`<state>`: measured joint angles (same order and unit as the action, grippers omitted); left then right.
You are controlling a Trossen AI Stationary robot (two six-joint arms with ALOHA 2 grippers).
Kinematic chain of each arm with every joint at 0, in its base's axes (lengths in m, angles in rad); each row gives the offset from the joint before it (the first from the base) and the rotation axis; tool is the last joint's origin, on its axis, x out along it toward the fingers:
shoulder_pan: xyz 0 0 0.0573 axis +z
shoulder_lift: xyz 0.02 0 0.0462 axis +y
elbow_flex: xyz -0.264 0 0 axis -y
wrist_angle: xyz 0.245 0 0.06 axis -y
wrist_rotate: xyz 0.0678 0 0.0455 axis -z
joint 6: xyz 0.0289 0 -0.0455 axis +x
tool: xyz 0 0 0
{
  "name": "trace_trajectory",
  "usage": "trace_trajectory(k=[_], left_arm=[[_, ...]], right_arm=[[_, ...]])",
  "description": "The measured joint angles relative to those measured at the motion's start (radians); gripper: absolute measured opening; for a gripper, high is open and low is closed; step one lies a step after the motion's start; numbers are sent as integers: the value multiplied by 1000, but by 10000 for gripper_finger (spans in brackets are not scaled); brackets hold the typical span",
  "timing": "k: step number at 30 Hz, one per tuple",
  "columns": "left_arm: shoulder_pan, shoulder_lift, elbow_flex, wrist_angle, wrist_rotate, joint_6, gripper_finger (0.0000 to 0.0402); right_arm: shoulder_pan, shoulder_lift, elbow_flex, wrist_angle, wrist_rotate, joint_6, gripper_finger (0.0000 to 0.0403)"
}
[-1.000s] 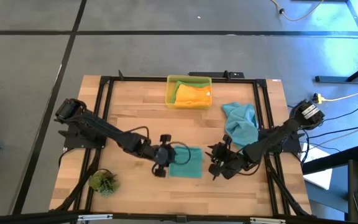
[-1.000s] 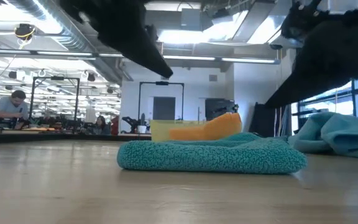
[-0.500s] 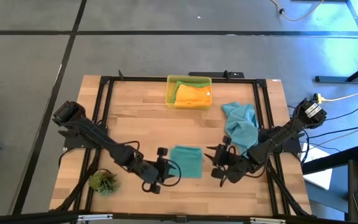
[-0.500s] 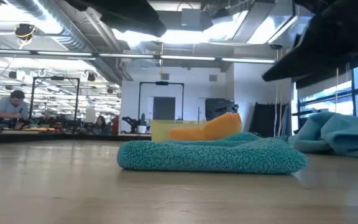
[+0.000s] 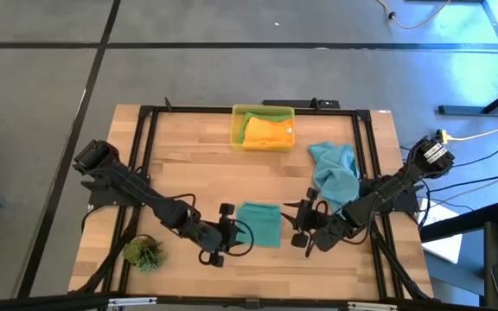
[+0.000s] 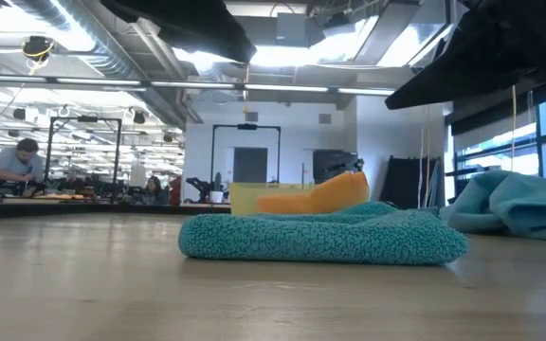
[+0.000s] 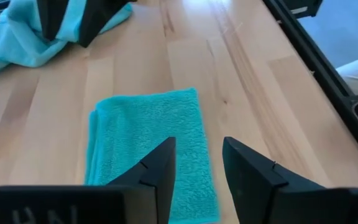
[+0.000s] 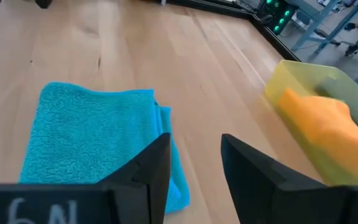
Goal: Fold microfiber towels
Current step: Put the left blue microfiber cloth into the yellow bin
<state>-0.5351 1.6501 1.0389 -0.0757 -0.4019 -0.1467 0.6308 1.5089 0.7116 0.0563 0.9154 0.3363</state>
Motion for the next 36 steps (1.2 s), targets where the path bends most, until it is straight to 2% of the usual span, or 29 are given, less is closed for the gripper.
trace_trajectory(k=[8, 15, 20, 23, 28, 36], left_arm=[[4, 0, 0, -72, -47, 25, 167], [-15, 39, 0, -70, -30, 19, 198], [-52, 126, 0, -48, -27, 19, 199], [-65, 165, 0, -22, -58, 18, 200], [-66, 224, 0, 78, -111, 18, 200], [-61, 320, 17, 134, -139, 60, 203]], right_arm=[[0, 0, 0, 17, -28, 5, 143], [0, 0, 0, 17, -32, 27, 143], [1, 0, 0, 22, -54, 26, 143], [1, 0, 0, 24, -54, 26, 143], [1, 0, 0, 23, -64, 21, 143], [1, 0, 0, 23, -71, 21, 143]])
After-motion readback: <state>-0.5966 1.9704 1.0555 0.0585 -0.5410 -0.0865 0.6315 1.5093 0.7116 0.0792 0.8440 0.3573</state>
